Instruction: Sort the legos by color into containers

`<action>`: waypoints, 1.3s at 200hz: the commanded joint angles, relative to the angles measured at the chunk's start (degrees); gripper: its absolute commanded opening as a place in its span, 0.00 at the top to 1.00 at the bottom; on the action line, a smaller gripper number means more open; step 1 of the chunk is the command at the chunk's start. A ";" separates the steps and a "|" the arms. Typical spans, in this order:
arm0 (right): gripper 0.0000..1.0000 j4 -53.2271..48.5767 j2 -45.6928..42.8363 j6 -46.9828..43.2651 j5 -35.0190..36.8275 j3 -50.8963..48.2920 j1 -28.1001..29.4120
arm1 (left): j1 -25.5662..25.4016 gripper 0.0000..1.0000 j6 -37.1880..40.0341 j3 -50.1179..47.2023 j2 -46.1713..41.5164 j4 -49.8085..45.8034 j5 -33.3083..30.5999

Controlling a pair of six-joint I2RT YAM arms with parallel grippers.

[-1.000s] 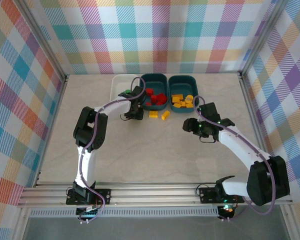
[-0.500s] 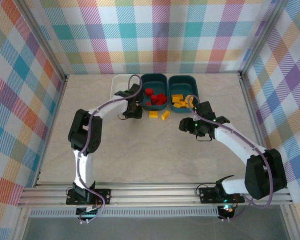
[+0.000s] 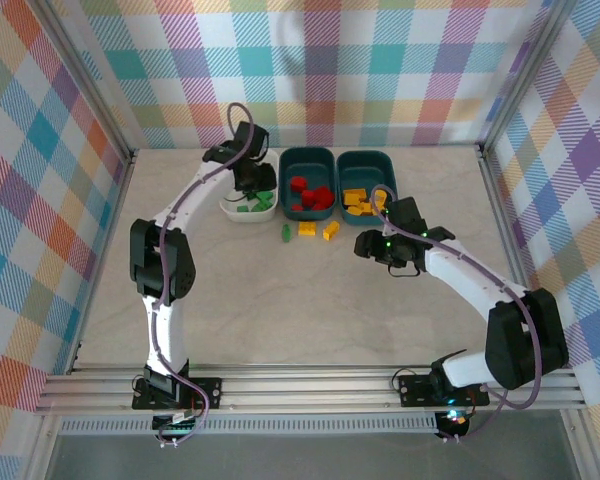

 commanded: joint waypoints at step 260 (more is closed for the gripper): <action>0.35 0.27 0.17 0.06 0.51 0.09 0.86 | -11.16 0.32 20.25 -15.76 7.41 7.50 2.45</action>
